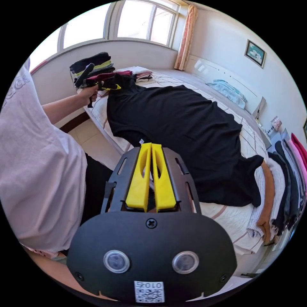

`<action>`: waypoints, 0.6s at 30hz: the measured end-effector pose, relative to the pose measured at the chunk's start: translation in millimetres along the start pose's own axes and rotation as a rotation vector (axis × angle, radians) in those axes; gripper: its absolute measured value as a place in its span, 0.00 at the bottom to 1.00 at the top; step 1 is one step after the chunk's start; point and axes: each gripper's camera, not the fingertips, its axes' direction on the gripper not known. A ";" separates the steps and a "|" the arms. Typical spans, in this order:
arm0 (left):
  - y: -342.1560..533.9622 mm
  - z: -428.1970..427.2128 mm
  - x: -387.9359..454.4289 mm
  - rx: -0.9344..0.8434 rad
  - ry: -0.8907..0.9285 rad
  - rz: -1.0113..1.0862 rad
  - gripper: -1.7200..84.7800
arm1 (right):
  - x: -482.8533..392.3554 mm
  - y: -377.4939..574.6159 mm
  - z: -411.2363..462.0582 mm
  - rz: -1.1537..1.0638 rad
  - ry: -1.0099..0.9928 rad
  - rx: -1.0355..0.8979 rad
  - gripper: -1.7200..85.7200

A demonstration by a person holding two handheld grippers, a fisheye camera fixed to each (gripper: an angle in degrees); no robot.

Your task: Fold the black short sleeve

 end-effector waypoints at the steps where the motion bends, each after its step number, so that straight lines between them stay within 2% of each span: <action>1: -3.7 -4.5 4.9 0.013 -0.045 0.053 0.05 | 17.4 5.3 3.3 0.059 0.005 -0.008 0.03; 4: -8.6 -12.3 0.2 0.008 -0.202 0.118 0.03 | 53.4 18.1 2.0 0.146 0.051 -0.008 0.03; 8: -6.0 -0.5 -18.6 -0.067 -0.253 0.136 0.02 | 88.0 33.2 12.1 0.188 0.133 -0.021 0.04; 13: -7.8 11.8 -25.1 -0.175 -0.260 0.153 0.02 | 127.2 38.7 32.9 0.247 0.122 -0.047 0.04; 15: -14.8 -5.5 -17.8 -0.138 -0.230 0.181 0.02 | 141.7 33.5 38.4 0.260 0.129 -0.049 0.05; 18: -51.0 -35.0 12.3 0.041 -0.201 0.295 0.02 | 171.7 6.0 45.0 0.266 0.214 -0.043 0.07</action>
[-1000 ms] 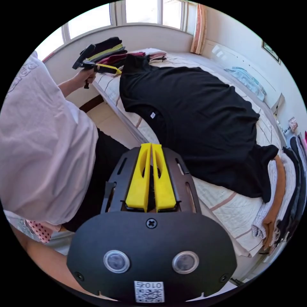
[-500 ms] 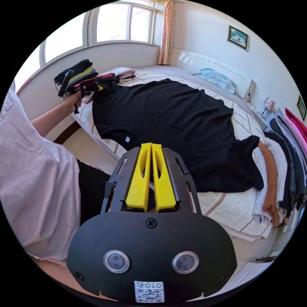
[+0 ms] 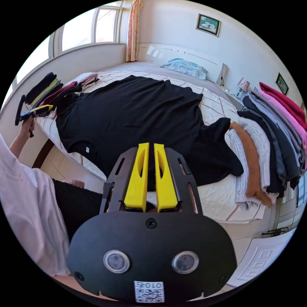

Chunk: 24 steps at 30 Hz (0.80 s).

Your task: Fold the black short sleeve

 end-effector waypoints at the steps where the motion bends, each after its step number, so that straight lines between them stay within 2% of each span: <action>1: -29.8 6.5 -0.3 0.043 0.037 0.026 0.03 | 11.9 -22.3 7.0 -0.003 0.039 0.016 0.08; 4: -118.9 66.9 -18.0 0.104 0.205 0.017 0.04 | 63.1 -98.5 39.5 0.023 0.083 0.018 0.10; 8: -236.1 187.9 -39.7 0.076 0.209 -0.025 0.08 | 177.4 -223.4 114.1 0.114 -0.135 0.063 0.13; 12: -338.4 347.4 -59.0 -0.144 0.245 -0.118 0.11 | 280.4 -314.0 217.3 0.218 -0.194 -0.039 0.15; 14: -360.0 404.1 -65.8 -0.229 0.282 -0.179 0.12 | 336.1 -348.1 281.4 0.304 -0.232 -0.086 0.15; 18: -386.6 495.7 -64.9 -0.378 0.275 -0.236 0.15 | 379.2 -373.5 354.6 0.377 -0.245 -0.131 0.15; 21: -398.6 534.8 -60.7 -0.382 0.341 -0.295 0.16 | 389.2 -382.3 399.8 0.401 -0.309 -0.159 0.16; 23: -404.4 550.1 -52.6 -0.383 0.305 -0.293 0.15 | 379.9 -386.8 426.5 0.387 -0.297 -0.179 0.15; 24: -408.3 554.4 -47.5 -0.387 0.218 -0.278 0.14 | 376.3 -388.2 428.8 0.383 -0.268 -0.174 0.14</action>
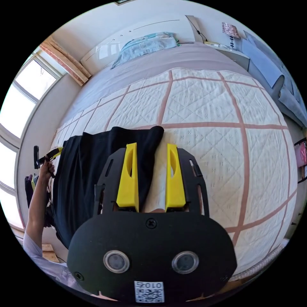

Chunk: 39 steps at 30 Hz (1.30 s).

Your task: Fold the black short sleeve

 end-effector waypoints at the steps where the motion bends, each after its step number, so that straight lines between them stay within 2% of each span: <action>1: -3.9 3.9 4.3 0.000 -0.050 -0.006 0.13 | -8.4 -1.2 3.4 -0.012 0.068 0.012 0.13; 3: -10.3 3.7 19.3 0.028 -0.046 0.087 0.09 | -21.7 -2.3 7.7 -0.049 0.093 0.006 0.08; 4: -16.0 5.5 32.9 0.027 0.041 0.190 0.06 | -31.7 -4.2 10.4 -0.079 0.067 -0.014 0.07; 6: -24.9 6.2 47.8 -0.007 0.087 0.268 0.04 | -45.9 -8.1 11.4 -0.145 0.092 -0.038 0.06; 9: -37.8 -14.4 43.7 0.101 0.063 0.234 0.03 | -42.8 -23.7 -7.9 -0.141 0.240 -0.001 0.04; 11: -46.4 -23.2 33.6 0.136 0.023 0.185 0.02 | -34.0 -39.9 -22.6 -0.146 0.355 0.019 0.04; 14: -53.0 -24.2 25.3 0.172 -0.029 0.136 0.02 | -32.2 -52.2 -22.7 -0.175 0.352 0.061 0.04; 19: -46.4 5.8 38.3 0.234 -0.153 0.109 0.02 | -49.6 -42.1 27.7 -0.300 0.487 0.164 0.04; 21: -47.1 23.2 46.9 0.199 -0.216 0.114 0.02 | -56.0 -42.1 53.9 -0.334 0.547 0.140 0.04; 23: -53.0 40.2 58.4 0.133 -0.257 0.147 0.02 | -54.4 -53.6 89.5 -0.340 0.583 -0.027 0.05; 25: -64.4 50.8 79.1 0.077 -0.349 0.203 0.02 | -50.8 -59.7 84.1 -0.291 0.559 0.018 0.06; 27: -72.1 50.9 86.4 0.052 -0.366 0.235 0.02 | -43.1 -67.1 71.5 -0.236 0.502 0.031 0.08; 29: -76.0 36.7 81.3 0.096 -0.329 0.186 0.02 | -36.2 -68.5 37.4 -0.169 0.463 0.078 0.10; 31: -68.4 2.0 69.8 0.277 -0.221 0.103 0.02 | -40.8 -61.0 5.7 -0.136 0.420 0.119 0.10; 35: -45.9 -39.5 75.7 0.305 0.004 0.173 0.03 | -83.7 -14.1 -22.6 -0.228 0.418 -0.007 0.09; 36: -31.5 -50.5 84.5 0.258 0.017 0.235 0.03 | -89.0 -3.7 -21.2 -0.250 0.427 -0.028 0.10; 39: 24.0 -79.2 95.7 0.294 -0.118 0.292 0.02 | -87.3 45.0 -0.2 -0.279 0.463 -0.152 0.10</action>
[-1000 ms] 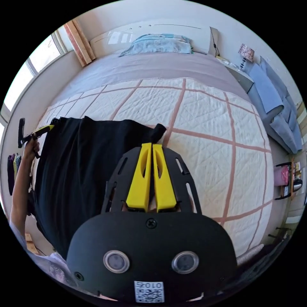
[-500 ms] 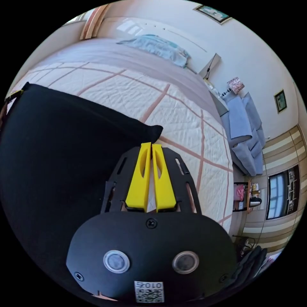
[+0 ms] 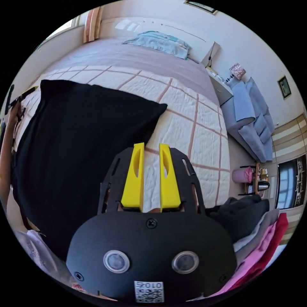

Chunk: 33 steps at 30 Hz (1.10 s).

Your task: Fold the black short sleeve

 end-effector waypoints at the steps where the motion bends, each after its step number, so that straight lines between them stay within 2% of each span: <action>1: 15.6 -10.7 3.7 -0.013 -0.050 0.003 0.02 | 1.3 13.9 14.7 0.011 -0.014 -0.049 0.10; 4: 39.7 -10.2 15.3 -0.138 0.068 0.052 0.02 | 12.0 37.0 44.4 0.057 -0.183 -0.125 0.10; 7: 51.4 -16.5 29.4 -0.093 0.056 0.047 0.02 | 13.2 39.1 58.1 0.077 -0.316 -0.129 0.11; 12: 16.9 7.2 78.8 -0.104 -0.052 0.278 0.02 | 2.6 13.7 79.1 0.031 -0.278 -0.180 0.11; 16: -16.2 48.6 107.7 -0.158 -0.051 0.424 0.04 | -1.4 1.2 73.0 -0.015 -0.211 -0.222 0.11; 19: -32.5 71.4 134.7 -0.195 -0.186 0.600 0.04 | 3.0 -0.4 68.6 -0.026 -0.224 -0.209 0.11; 22: -43.9 84.5 150.6 -0.203 -0.249 0.712 0.04 | 14.7 0.8 66.2 0.002 -0.236 -0.185 0.12; 26: -56.8 95.5 153.8 -0.227 -0.341 0.793 0.03 | 24.7 2.6 69.6 0.023 -0.293 -0.168 0.12; 27: -67.0 96.5 142.9 -0.241 -0.302 0.733 0.02 | 24.5 1.9 72.7 0.019 -0.308 -0.175 0.12; 29: -88.3 93.4 102.4 -0.253 -0.320 0.459 0.02 | 23.3 -1.4 86.2 0.012 -0.311 -0.211 0.12; 31: -96.0 74.9 20.9 -0.209 -0.306 0.011 0.02 | 27.0 -1.9 88.6 0.026 -0.328 -0.211 0.12; 33: -83.4 59.5 -30.4 -0.172 -0.191 -0.233 0.02 | 34.9 -0.1 86.1 0.047 -0.353 -0.197 0.11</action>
